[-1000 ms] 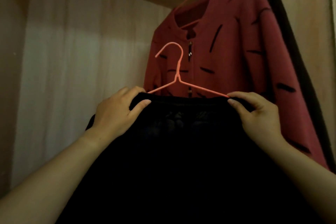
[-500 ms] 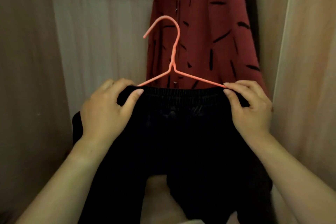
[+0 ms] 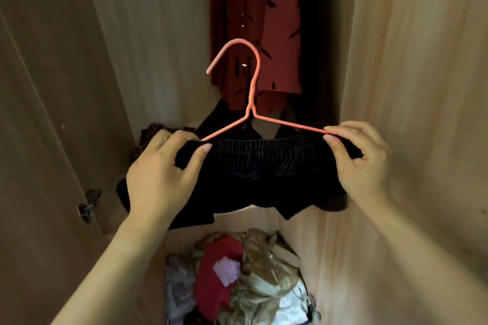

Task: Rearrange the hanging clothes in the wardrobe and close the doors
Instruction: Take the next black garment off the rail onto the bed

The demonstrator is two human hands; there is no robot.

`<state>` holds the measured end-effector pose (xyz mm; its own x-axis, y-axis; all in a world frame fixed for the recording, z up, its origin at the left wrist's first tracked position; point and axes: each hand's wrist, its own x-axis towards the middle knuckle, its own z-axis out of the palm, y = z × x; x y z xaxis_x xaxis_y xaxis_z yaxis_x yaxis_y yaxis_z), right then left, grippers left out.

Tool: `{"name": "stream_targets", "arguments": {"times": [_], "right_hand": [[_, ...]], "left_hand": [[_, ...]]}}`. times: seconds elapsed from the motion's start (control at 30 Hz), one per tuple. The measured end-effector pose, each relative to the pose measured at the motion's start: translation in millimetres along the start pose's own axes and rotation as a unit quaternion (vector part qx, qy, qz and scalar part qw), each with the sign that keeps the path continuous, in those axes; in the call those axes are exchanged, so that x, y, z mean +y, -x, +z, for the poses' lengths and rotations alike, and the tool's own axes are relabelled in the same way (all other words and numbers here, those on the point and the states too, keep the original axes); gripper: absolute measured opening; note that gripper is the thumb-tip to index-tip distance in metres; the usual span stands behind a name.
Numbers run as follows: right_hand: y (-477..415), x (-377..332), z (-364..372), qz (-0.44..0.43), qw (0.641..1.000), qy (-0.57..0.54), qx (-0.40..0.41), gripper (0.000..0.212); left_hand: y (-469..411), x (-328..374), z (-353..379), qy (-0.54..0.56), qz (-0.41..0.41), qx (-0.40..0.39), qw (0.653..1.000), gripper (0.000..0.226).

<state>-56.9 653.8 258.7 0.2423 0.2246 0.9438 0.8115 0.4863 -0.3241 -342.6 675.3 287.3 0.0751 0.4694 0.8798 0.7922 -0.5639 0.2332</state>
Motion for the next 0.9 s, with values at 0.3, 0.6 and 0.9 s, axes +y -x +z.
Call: {"name": "stream_targets", "arguments": {"times": [0.3, 0.6, 0.9], "right_hand": [[99, -89, -97, 0.069, 0.994, 0.081, 0.008, 0.012], [185, -173, -232, 0.121, 0.969, 0.213, 0.013, 0.009], [316, -265, -426, 0.269, 0.873, 0.398, 0.088, 0.009]], "left_hand": [[88, 19, -78, 0.065, 0.02, -0.056, 0.996, 0.035], [169, 75, -122, 0.165, 0.067, -0.13, 0.975, 0.027], [270, 221, -124, 0.343, 0.163, -0.316, 0.869, 0.026]]}}
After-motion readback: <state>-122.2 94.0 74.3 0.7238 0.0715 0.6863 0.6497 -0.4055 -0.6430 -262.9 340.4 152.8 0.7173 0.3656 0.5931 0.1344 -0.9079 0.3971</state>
